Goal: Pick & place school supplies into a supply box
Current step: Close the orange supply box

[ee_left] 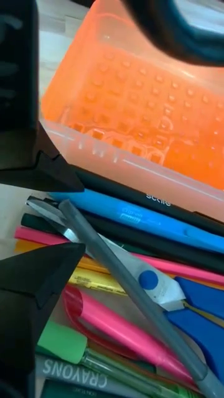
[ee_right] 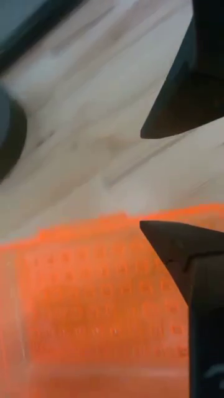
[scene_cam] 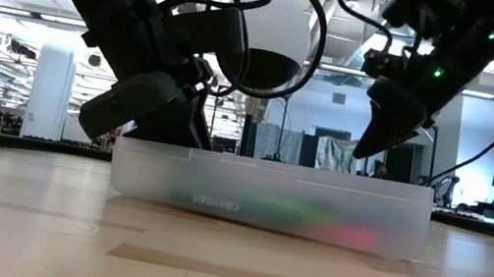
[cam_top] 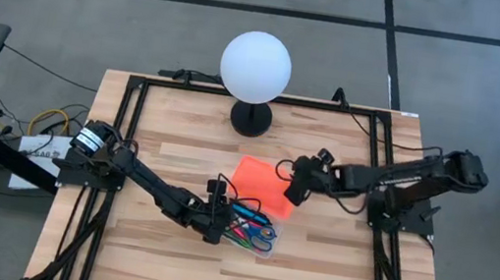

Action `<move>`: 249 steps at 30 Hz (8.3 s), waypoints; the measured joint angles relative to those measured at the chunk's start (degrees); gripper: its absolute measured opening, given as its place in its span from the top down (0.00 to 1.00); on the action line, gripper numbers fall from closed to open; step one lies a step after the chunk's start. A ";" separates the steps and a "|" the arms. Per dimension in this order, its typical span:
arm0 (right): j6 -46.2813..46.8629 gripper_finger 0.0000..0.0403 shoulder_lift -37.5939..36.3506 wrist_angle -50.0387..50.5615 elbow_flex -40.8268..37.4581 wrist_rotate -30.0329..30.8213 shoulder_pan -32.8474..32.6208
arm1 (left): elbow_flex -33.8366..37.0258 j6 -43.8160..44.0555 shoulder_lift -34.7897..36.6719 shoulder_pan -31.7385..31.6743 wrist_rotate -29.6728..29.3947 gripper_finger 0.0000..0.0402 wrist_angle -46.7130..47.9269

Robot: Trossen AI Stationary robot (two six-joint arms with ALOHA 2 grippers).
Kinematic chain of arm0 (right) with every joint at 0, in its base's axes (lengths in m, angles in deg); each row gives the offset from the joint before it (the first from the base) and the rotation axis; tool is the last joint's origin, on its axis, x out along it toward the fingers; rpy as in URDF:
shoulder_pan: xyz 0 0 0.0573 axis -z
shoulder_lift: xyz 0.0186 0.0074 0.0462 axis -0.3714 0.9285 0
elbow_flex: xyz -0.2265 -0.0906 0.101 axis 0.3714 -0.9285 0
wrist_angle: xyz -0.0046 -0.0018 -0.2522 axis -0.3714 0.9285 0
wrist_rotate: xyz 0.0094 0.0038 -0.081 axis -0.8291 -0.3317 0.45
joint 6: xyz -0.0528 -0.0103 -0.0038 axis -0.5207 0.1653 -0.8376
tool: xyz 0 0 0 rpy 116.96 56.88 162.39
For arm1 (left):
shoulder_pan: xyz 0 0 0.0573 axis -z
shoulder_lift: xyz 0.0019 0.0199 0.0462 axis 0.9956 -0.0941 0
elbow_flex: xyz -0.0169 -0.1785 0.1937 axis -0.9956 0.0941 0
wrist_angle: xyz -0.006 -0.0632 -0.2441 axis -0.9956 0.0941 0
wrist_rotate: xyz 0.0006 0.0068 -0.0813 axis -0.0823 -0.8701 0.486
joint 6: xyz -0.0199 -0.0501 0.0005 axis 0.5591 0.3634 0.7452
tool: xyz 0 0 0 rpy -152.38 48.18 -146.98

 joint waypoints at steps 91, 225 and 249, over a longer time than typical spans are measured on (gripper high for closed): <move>-2.66 0.49 1.38 -8.96 -2.67 -30.08 3.01 | 0.16 6.46 -0.22 -1.88 2.02 0.66 0.36; -10.29 0.84 1.40 0.73 16.21 -31.71 -11.46 | 0.27 7.67 -0.42 -2.08 -0.83 0.66 1.47; -10.91 0.84 1.40 0.49 16.19 -31.70 -11.68 | -0.27 4.70 -0.35 -1.16 -1.36 0.66 2.66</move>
